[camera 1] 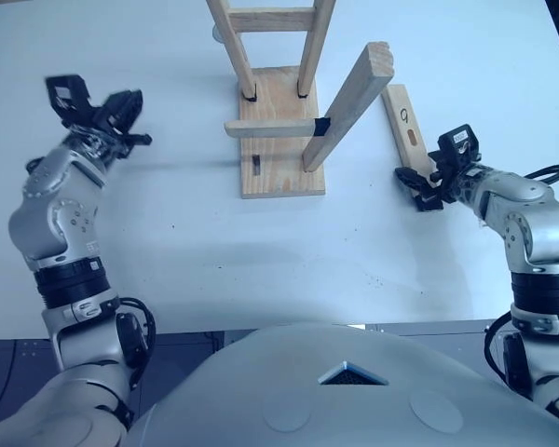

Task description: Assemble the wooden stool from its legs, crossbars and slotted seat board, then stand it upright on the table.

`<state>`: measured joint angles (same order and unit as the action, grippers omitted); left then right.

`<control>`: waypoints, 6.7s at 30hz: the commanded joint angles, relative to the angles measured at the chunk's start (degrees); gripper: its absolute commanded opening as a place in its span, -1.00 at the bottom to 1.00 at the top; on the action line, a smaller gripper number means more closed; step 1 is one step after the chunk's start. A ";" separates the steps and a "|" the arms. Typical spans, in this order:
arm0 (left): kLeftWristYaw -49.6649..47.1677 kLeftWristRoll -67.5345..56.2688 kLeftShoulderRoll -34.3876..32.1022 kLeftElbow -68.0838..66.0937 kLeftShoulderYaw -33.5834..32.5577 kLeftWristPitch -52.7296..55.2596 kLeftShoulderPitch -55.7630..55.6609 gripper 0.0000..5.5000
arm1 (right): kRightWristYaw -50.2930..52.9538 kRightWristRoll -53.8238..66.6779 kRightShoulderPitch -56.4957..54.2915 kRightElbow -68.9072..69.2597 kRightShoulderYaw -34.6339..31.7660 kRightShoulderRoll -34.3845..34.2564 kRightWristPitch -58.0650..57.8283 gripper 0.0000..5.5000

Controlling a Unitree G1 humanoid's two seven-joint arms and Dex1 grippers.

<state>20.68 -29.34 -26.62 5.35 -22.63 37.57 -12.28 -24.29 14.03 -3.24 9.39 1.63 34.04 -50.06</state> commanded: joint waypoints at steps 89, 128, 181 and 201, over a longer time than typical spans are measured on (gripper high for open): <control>21.20 -45.52 -17.90 -7.02 -13.73 5.64 -12.79 -0.22 | -29.93 27.61 -36.41 4.06 0.49 -2.76 4.35 0.28; 31.33 -17.16 -9.49 -2.96 7.15 -2.14 4.35 -0.22 | -31.57 21.87 -34.02 2.89 5.13 -2.35 6.31 0.28; 34.78 -8.20 -18.72 7.10 14.50 -4.20 2.77 -0.22 | -31.49 18.48 -31.14 4.42 9.99 -0.44 6.93 0.28; 31.65 -8.91 -15.25 9.31 20.53 -0.58 -5.58 -0.22 | -31.65 15.87 -31.35 4.59 14.15 0.06 6.33 0.28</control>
<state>53.16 -39.21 -42.75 13.48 -4.72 35.05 -16.98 -55.52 32.98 -38.72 15.99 10.36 34.23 -40.49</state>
